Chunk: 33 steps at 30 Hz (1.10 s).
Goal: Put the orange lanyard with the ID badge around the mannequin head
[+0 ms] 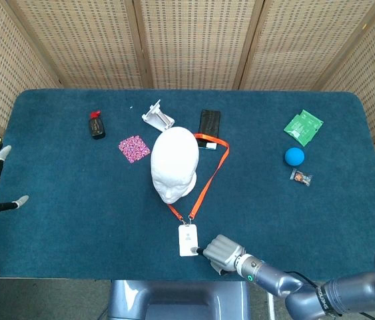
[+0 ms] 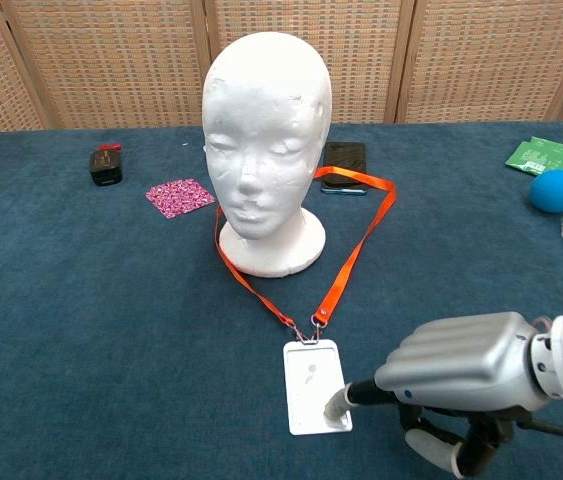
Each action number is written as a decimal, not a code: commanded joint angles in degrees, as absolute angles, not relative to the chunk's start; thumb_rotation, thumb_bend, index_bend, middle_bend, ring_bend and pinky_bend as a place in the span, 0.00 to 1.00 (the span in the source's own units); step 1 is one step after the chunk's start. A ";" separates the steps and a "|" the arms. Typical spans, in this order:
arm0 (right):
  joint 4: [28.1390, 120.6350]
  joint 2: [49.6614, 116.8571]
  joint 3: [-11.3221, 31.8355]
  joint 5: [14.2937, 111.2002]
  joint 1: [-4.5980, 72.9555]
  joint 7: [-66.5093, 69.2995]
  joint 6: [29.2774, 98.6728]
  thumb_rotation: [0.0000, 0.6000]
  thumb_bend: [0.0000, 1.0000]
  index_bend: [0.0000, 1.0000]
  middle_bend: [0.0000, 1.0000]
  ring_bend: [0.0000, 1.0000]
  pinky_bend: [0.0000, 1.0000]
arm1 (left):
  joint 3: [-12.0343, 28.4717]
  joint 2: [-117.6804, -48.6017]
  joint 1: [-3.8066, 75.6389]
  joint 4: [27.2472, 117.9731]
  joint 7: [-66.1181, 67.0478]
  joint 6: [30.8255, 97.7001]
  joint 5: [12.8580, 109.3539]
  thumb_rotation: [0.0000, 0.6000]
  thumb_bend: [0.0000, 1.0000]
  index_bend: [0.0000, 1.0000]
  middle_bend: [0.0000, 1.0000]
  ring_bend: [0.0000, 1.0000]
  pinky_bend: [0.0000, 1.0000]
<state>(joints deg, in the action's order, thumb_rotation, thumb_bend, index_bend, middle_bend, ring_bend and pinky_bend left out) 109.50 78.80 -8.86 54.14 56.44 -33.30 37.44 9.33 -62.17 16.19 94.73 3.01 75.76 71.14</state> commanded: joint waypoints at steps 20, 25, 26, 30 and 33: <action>89.44 62.63 -13.22 95.34 35.51 -6.13 73.40 1.00 0.86 0.24 0.79 0.87 0.97 | 8.55 -62.56 14.67 95.78 2.77 78.15 73.76 1.00 0.01 0.00 0.00 0.00 0.00; 87.11 63.18 -9.17 86.57 26.27 -1.79 82.85 1.00 0.07 0.06 0.33 0.32 0.39 | 7.27 -63.15 12.75 95.06 2.15 81.42 76.68 1.00 0.00 0.00 0.00 0.00 0.00; 87.53 63.10 -8.47 85.10 25.23 -1.80 83.49 1.00 0.01 0.02 0.15 0.12 0.19 | 7.06 -63.39 12.40 94.78 2.12 82.10 77.22 1.00 0.00 0.00 0.00 0.00 0.00; 87.97 64.11 -5.60 81.59 21.15 -0.67 87.36 1.00 0.00 0.00 0.00 0.00 0.00 | 5.78 -64.40 10.29 93.18 1.60 85.30 79.41 1.00 0.00 0.00 0.00 0.00 0.00; 86.74 65.39 -4.64 80.99 19.27 -1.46 88.33 1.00 0.00 0.00 0.00 0.00 0.00 | 5.05 -64.73 9.06 92.26 1.11 86.67 80.32 1.00 0.00 0.00 0.00 0.00 0.00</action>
<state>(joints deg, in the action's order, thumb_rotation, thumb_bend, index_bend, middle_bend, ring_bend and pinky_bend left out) 87.65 64.65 -5.53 81.71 20.50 -1.58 87.40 5.43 -64.47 9.48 92.60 1.38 86.26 79.99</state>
